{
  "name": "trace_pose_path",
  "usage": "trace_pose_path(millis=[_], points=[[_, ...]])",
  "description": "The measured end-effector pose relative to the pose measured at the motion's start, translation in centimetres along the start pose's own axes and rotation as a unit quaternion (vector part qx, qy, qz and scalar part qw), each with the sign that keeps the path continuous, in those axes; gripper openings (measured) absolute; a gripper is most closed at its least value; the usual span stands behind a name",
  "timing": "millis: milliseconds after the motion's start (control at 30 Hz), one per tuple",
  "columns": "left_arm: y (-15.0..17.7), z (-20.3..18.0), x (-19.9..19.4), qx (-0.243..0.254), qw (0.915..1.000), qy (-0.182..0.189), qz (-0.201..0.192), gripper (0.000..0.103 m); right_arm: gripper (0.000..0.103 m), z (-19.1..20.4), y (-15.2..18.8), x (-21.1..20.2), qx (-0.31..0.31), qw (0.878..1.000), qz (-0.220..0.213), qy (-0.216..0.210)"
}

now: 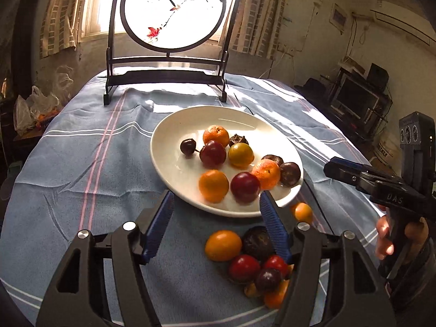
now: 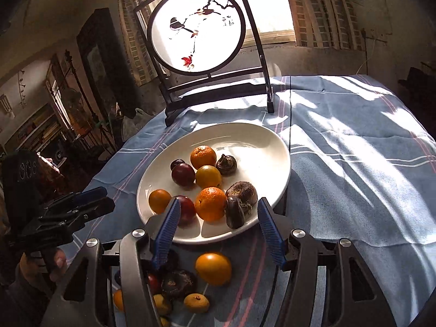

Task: Organize fruits

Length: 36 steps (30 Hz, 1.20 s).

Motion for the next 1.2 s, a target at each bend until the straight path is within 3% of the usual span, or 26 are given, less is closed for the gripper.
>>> trace_pose_path(millis=[233,367,733,833,1133,1200], points=[[6.9,-3.7,-4.3,0.076,0.9968,0.023,0.008,0.064,0.060,-0.2,5.9,-3.6,0.023,1.000,0.004,-0.008],[9.0,-5.7,-4.4,0.100,0.9947,0.020,0.012,0.052,0.060,-0.5,7.3,-4.0,0.028,1.000,0.002,-0.008],[9.5,-8.1,-1.2,0.117,0.9928,-0.012,0.023,0.049,0.060,-0.9,7.5,-4.3,0.034,0.999,-0.009,-0.029],[9.6,-8.0,-1.4,0.111,0.9935,-0.009,0.020,0.043,0.060,-0.9,7.5,-4.1,0.033,0.999,-0.003,-0.033],[9.1,-4.4,-6.3,0.055,0.9982,0.017,-0.017,0.042,0.057,2.8,8.0,-1.6,-0.050,0.997,0.065,-0.009],[9.0,-3.7,-6.9,0.049,0.9985,0.015,-0.018,0.042,0.050,3.3,7.8,-0.3,-0.044,0.995,0.088,-0.007]])
Point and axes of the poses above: each gripper's, at about its wrist camera, not at the fingertips, and x roughly the way its jaws point, z to its left, y to its underside, the point moved 1 cm from there along x, roughly the way its jaws point, and after that the axes turned 14 degrees about -y, right-handed, at the moved point
